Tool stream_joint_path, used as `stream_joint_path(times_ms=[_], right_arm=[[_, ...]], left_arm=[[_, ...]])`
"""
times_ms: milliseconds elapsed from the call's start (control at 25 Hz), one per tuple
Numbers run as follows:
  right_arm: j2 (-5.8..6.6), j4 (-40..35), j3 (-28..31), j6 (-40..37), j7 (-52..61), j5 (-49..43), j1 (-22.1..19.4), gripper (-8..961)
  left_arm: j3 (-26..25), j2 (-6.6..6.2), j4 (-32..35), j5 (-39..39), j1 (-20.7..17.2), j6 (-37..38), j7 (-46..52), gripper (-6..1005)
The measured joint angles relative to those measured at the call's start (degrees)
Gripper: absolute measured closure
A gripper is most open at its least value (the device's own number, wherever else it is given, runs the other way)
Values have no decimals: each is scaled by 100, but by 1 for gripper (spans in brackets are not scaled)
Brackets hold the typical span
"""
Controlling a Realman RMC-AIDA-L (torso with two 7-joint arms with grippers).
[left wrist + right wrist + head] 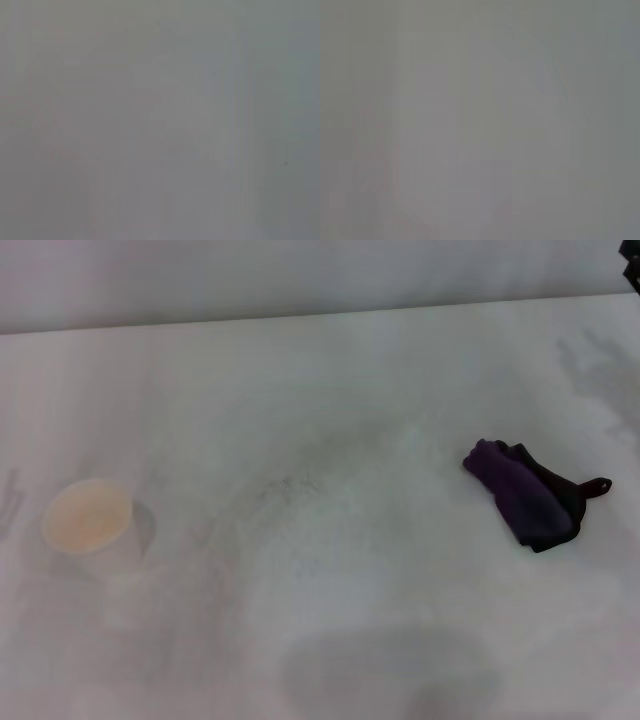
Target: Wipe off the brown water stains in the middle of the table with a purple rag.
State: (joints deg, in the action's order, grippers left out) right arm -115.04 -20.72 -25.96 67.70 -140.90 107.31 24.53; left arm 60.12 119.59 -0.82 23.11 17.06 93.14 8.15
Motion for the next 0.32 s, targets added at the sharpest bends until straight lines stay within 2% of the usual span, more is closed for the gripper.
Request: stream_joint_path(times_ms=[160,320], right_arm=[[-22,495,10,263,-899,461,-78,506],[-25,771,16,354,-1329,773,-110,506]], left_arm=[[0,-9,12,-7,9,-32,2,112],[0,-15,-1,-15,28,-59,-2,112]])
